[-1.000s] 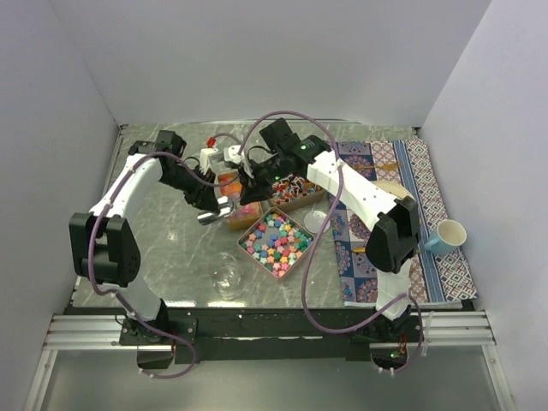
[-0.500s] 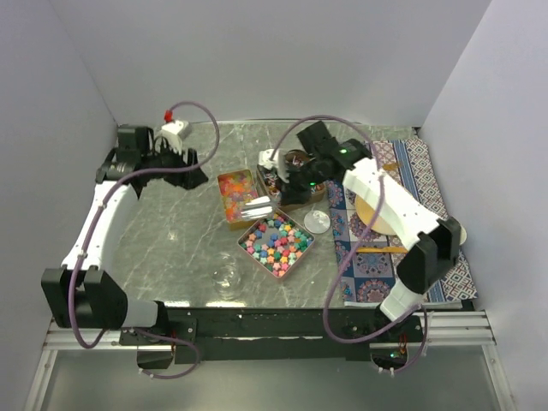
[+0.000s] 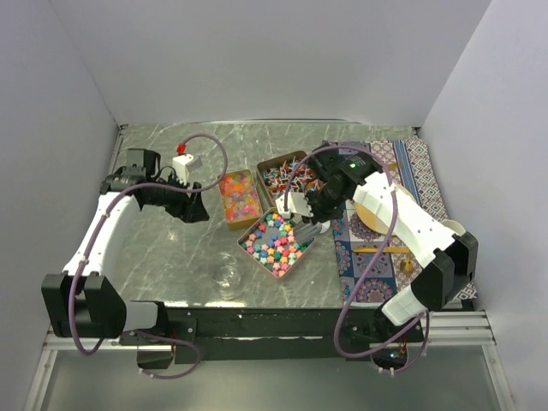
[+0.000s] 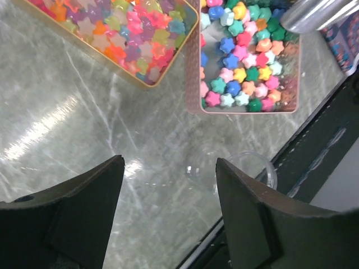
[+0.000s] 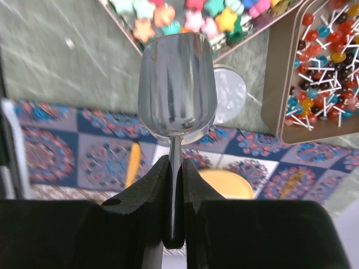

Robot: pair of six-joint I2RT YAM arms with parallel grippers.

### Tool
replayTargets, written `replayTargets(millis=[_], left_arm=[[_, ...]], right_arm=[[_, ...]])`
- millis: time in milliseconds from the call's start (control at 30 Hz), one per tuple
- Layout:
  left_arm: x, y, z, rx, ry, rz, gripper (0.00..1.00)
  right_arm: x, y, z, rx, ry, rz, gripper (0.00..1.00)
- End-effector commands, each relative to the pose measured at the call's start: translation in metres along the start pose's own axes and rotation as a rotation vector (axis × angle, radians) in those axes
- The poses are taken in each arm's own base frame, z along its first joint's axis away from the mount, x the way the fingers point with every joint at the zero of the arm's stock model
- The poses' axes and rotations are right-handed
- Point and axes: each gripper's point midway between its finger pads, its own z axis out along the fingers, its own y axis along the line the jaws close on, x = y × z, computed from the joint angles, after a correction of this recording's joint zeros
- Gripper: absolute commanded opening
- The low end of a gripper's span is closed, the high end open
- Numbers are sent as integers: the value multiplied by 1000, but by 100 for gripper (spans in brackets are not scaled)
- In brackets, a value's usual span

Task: Pack the candies
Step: Scoop the fake candies from the storage box.

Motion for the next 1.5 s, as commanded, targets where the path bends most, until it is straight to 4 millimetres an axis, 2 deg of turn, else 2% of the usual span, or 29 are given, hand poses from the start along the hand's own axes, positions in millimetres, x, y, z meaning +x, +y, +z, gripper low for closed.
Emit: replayTargets(millis=[0,100,267,500,633,900,967,1133,1200,1300,1467], left_arm=[[-24,-7,-8,-14,-126,-5,71],[-23,-16,-10,8,-156,-35,70],[-7,-14,-12,-36,-146,-17,70],[-1,-16,-17,-48,-160,-29,70],[5,-18,-20,-58,-159,-26,70],[7,-16,-18,-68,-159,-21,70],[5,-13,-19,-82,-162,-19,70],[4,-12,-19,-97,-179,-21,70],[6,-12,-17,-95,-183,-44,70],[9,-14,-15,-86,-196,-53,70],[11,-18,-13,-68,-213,-44,70]], right_arm=[[12,-19,-1,11,130,-149,0],[11,-30,0,12,176,-212,0],[6,-32,10,-23,211,-301,0],[6,-22,51,-114,270,-330,0],[12,-21,65,-142,311,-314,0],[8,6,88,-202,245,-127,0],[7,14,96,-199,229,-25,0],[-10,25,107,-178,131,169,0],[-22,28,108,-174,62,223,0],[-34,33,108,-157,-31,221,0],[-41,41,117,-183,-96,173,0]])
